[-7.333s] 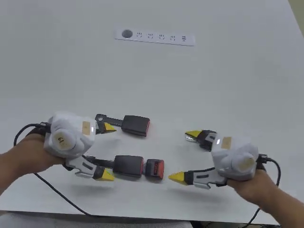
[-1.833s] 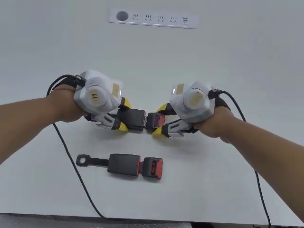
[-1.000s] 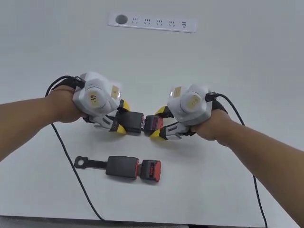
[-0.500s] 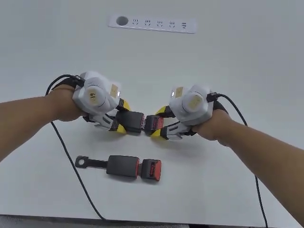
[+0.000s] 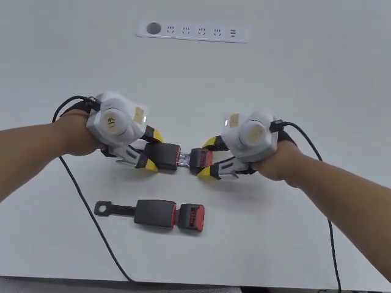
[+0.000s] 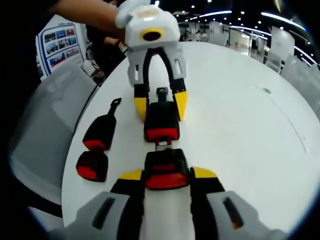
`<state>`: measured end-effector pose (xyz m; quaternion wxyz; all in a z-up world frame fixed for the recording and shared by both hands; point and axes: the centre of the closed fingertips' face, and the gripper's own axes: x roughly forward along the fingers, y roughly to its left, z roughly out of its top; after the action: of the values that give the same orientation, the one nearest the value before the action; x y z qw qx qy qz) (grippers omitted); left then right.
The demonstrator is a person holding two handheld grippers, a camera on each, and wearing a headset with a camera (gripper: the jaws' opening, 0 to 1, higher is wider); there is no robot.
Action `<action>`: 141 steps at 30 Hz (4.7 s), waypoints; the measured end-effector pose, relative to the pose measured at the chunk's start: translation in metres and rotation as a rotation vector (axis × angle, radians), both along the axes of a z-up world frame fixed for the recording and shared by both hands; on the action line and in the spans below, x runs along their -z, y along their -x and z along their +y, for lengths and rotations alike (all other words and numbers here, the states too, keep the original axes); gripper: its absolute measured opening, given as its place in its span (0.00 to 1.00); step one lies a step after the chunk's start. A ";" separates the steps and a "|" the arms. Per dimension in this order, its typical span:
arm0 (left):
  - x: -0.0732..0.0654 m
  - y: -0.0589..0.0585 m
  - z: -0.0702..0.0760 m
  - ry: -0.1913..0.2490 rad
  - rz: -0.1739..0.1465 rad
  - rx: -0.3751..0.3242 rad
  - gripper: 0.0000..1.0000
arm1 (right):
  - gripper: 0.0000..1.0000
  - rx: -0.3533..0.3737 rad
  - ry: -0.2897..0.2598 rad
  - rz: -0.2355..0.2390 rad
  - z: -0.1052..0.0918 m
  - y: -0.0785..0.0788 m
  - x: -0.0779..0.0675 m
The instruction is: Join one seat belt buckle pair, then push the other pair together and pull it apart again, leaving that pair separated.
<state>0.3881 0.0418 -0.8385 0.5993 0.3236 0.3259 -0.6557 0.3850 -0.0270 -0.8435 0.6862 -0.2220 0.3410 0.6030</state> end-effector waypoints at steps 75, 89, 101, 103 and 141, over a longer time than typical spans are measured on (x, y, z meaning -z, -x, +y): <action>-0.023 -0.010 -0.007 0.025 0.012 -0.228 0.82 | 0.77 0.260 0.026 -0.089 -0.130 0.000 -0.016; -0.072 -0.013 0.019 0.251 0.006 -0.717 1.00 | 0.91 0.548 -0.132 -0.205 -0.121 -0.013 -0.050; -0.108 0.020 0.061 0.349 -0.088 -0.817 1.00 | 0.96 0.620 -0.203 -0.245 -0.109 0.010 -0.078; -0.114 0.024 0.069 0.366 -0.093 -0.818 1.00 | 0.97 0.634 -0.203 -0.249 -0.108 0.016 -0.080; -0.123 0.100 0.135 0.440 -0.105 -0.814 1.00 | 1.00 0.702 -0.176 -0.302 -0.095 0.095 -0.105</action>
<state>0.2881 0.1770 -0.7150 0.8779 0.0672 0.2487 -0.4036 0.2903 -0.1220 -0.7384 0.9096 -0.1182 0.2385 0.3190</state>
